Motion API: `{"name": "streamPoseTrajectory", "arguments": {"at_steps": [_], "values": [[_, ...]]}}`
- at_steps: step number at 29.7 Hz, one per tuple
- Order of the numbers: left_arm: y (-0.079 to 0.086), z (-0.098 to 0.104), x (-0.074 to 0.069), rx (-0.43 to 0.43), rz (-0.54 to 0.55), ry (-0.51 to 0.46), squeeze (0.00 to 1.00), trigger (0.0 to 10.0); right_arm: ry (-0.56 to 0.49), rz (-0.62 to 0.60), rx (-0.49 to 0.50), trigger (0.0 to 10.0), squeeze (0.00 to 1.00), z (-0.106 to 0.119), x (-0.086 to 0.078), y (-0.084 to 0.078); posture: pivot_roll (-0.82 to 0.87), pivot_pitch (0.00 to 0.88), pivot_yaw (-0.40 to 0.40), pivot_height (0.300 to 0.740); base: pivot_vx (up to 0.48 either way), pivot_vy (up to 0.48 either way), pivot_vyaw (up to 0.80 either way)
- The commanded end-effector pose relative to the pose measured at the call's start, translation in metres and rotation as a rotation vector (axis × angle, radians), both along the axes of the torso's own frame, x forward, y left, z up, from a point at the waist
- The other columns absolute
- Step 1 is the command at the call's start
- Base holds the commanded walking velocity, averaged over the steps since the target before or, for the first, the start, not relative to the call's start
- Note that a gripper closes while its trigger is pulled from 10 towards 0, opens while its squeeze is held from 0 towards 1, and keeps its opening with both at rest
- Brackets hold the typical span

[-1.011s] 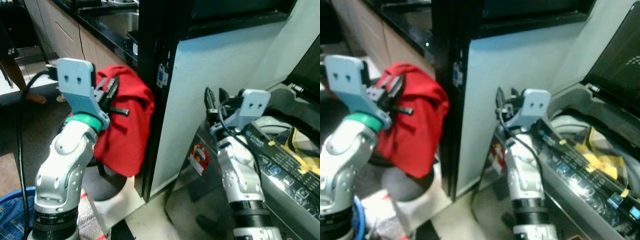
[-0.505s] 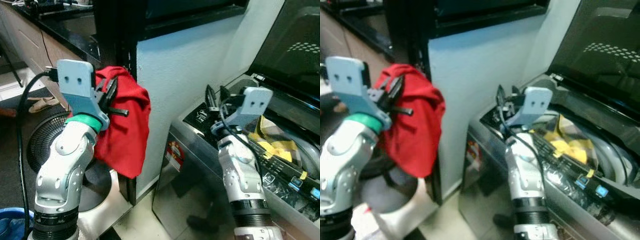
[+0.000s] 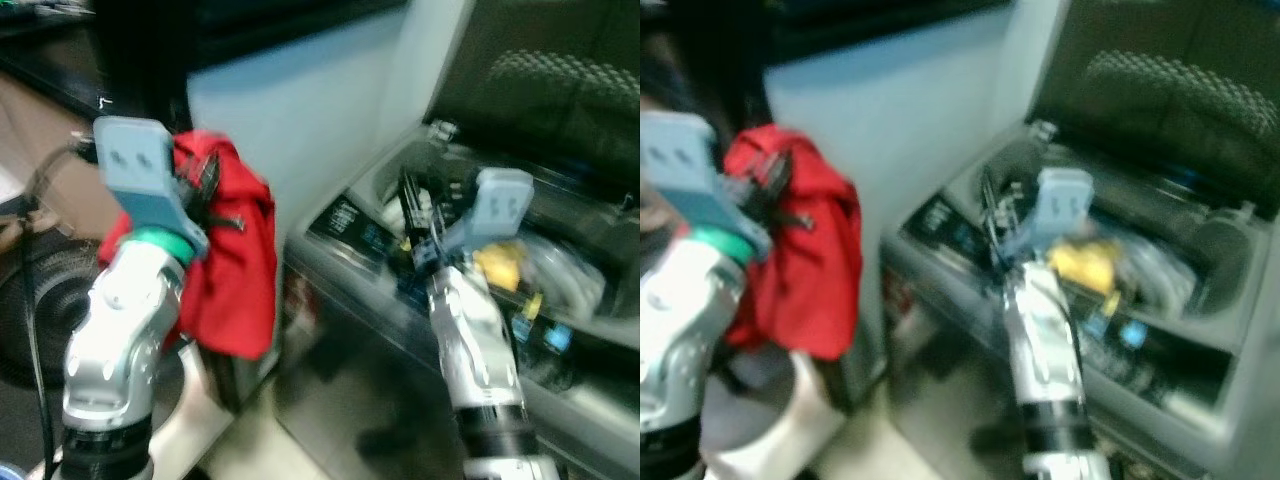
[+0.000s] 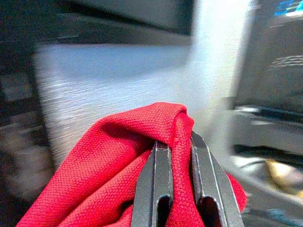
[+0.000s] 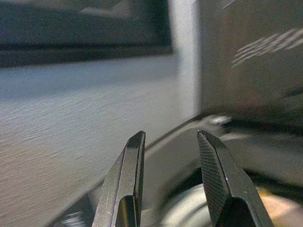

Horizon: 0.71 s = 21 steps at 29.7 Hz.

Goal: Clothes washing

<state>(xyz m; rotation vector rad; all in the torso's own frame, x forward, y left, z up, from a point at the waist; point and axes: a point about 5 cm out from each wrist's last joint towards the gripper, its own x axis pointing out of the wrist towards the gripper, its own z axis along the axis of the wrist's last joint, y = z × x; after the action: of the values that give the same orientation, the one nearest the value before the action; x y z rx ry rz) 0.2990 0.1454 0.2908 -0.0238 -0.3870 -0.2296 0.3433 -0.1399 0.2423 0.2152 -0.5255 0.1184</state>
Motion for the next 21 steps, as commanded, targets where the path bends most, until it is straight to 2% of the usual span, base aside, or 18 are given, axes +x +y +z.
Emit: {"name": "streamPoseTrajectory", "arguments": {"at_steps": [1, 3, 21], "values": [[0.0009, 0.0046, -0.0027, 0.004, 0.003, -0.026, 0.0, 10.0, 0.002, 0.017, 0.009, 10.0, 0.0, -0.0008, -0.0005, 0.0039, 0.1, 0.056, -0.022, 0.715, 0.0, 0.0, 0.0], [0.0008, 0.0046, -0.0028, 0.004, 0.003, -0.026, 0.0, 10.0, 0.005, 0.018, 0.011, 10.0, 0.0, -0.0011, -0.0004, 0.0039, 0.1, 0.056, -0.023, 0.715, 0.0, 0.0, -0.8], [0.0007, 0.005, -0.003, 0.003, 0.005, -0.027, 0.0, 10.0, 0.0, 0.011, 0.011, 10.0, 0.0, 0.0001, -0.0003, 0.0035, 0.1, 0.057, -0.023, 0.715, 0.0, 0.0, 0.0]]}}
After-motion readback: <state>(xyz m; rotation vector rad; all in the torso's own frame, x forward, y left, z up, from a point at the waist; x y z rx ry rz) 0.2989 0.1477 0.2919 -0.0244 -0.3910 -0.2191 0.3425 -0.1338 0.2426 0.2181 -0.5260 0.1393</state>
